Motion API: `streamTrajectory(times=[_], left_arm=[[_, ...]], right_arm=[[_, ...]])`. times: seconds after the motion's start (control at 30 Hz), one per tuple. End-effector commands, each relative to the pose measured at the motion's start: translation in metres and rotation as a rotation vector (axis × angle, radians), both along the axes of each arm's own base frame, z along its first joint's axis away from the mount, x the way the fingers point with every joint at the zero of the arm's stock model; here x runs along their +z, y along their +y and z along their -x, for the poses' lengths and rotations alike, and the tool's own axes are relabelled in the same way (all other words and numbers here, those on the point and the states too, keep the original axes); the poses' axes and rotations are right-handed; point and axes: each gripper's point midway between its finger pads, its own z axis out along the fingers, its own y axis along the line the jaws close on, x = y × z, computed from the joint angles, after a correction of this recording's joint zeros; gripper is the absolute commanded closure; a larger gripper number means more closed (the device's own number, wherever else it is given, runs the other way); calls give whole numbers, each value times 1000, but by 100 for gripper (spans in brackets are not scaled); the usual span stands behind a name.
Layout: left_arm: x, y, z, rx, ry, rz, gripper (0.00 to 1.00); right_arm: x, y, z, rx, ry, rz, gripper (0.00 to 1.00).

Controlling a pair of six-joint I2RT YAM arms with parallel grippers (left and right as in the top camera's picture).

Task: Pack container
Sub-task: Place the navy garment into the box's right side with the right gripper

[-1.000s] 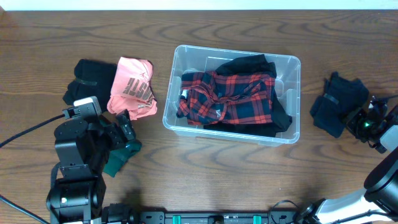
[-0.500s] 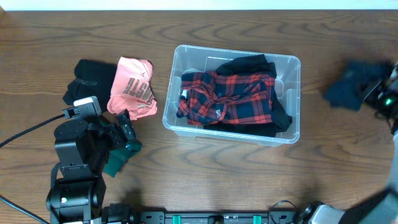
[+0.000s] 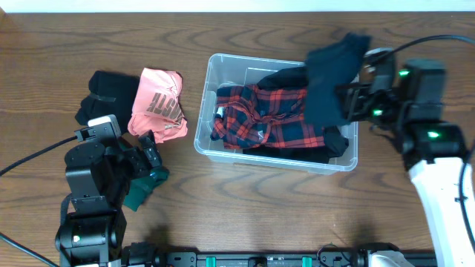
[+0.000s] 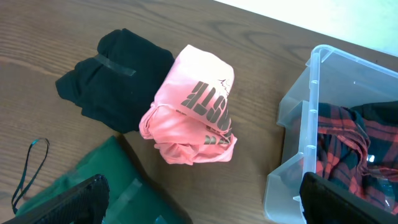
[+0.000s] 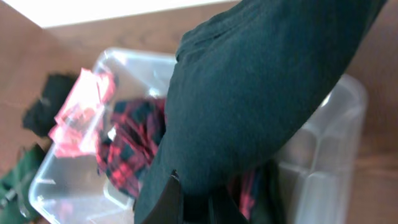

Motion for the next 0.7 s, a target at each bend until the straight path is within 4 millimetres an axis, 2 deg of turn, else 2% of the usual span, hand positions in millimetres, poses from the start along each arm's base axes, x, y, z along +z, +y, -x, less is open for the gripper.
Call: streamTrajectory(times=[0.0, 0.17, 0.3, 0.33, 0.37, 0.4, 0.47, 0.53, 0.57, 0.6, 0.67], left_arm=[[10, -1, -1, -9, -23, -3, 2], [10, -1, -1, -9, -23, -3, 2], [10, -1, -1, -10, -23, -4, 2], [10, -1, -1, -10, -23, -4, 2], [10, -1, -1, -9, -23, -4, 2], [10, -1, -1, -10, -23, -4, 2], [10, -1, -1, -9, -23, -4, 2], [10, -1, -1, -10, -23, -4, 2], [10, -1, -1, -10, -23, -4, 2], [10, -1, -1, -10, -23, -4, 2], [10, -1, -1, -10, -23, -4, 2]], right_arm=[[-36, 7, 2, -38, 86, 38, 99], [-90, 27, 13, -18, 224, 23, 99], [-121, 34, 24, -15, 309, 23, 99], [-125, 32, 26, -23, 317, 35, 96], [-126, 31, 26, -27, 320, 41, 87], [-125, 31, 26, -21, 313, 46, 76], [-112, 34, 25, 6, 281, 41, 61], [-89, 39, 25, 56, 233, 36, 46], [-76, 42, 25, 83, 203, 36, 27], [-59, 43, 23, 102, 163, 35, 1], [-27, 46, 20, 124, 89, 25, 1]])
